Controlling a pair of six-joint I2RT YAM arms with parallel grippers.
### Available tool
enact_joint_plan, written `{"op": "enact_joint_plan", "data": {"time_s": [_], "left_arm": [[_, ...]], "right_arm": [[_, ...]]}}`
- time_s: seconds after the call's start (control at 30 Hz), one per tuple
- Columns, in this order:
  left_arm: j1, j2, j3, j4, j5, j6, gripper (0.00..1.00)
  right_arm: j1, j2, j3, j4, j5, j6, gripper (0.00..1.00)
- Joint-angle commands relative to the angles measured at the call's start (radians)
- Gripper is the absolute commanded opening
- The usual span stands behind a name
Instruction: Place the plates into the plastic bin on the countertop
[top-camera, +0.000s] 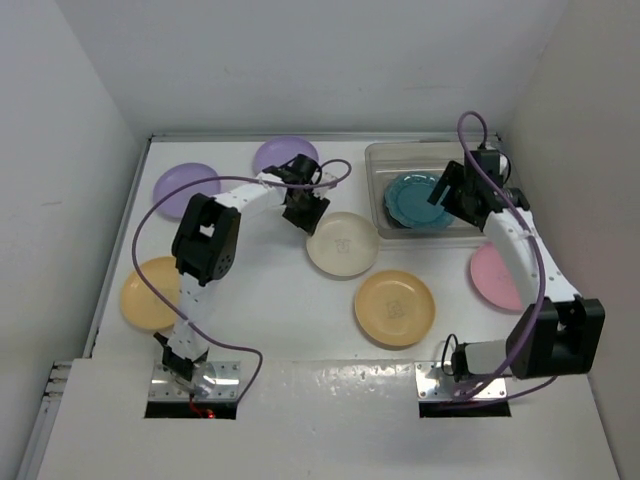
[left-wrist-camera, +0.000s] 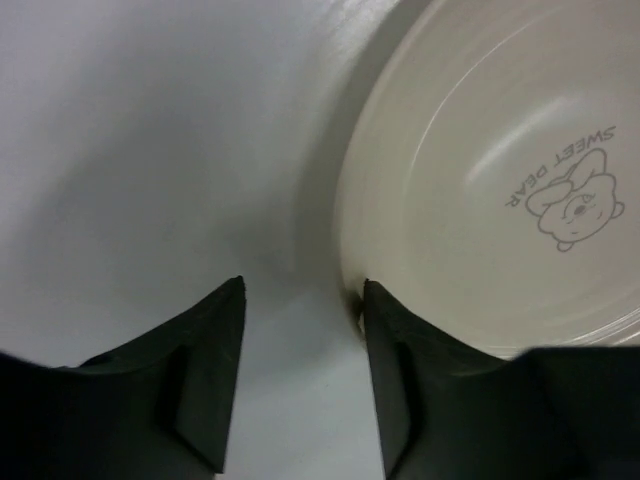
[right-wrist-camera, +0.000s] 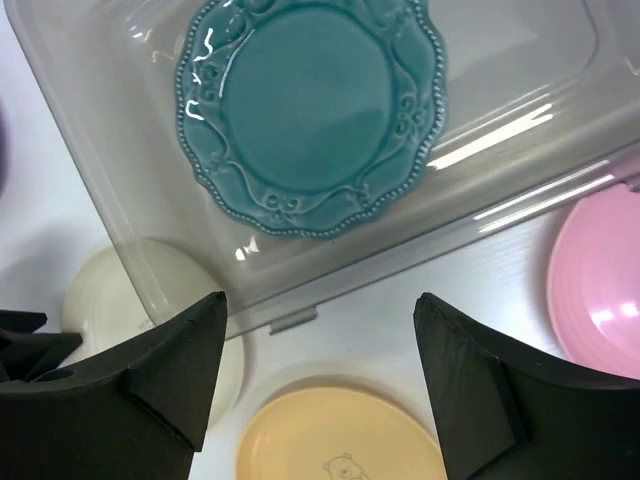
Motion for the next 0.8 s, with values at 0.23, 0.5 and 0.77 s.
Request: {"op": "enact_joint_plan", "data": {"time_s": [0.23,0.5,0.77], "left_arm": [[-0.043,0.011,-0.037,0.027,0.043,-0.049,0.03],[0.049,-0.172,-0.061,0.005,0.019,0.049,0.0],[0.069,-0.322,0.09,-0.027,0.074,0.086,0.0]], "right_arm": [[0.041,-0.145,-0.09,0.046,0.056,-0.044,0.75],[0.056,-0.139,-0.087,0.115,-0.095,-0.108,0.75],[0.064,-0.106,-0.044,0.158,-0.187,-0.105,0.75]]}}
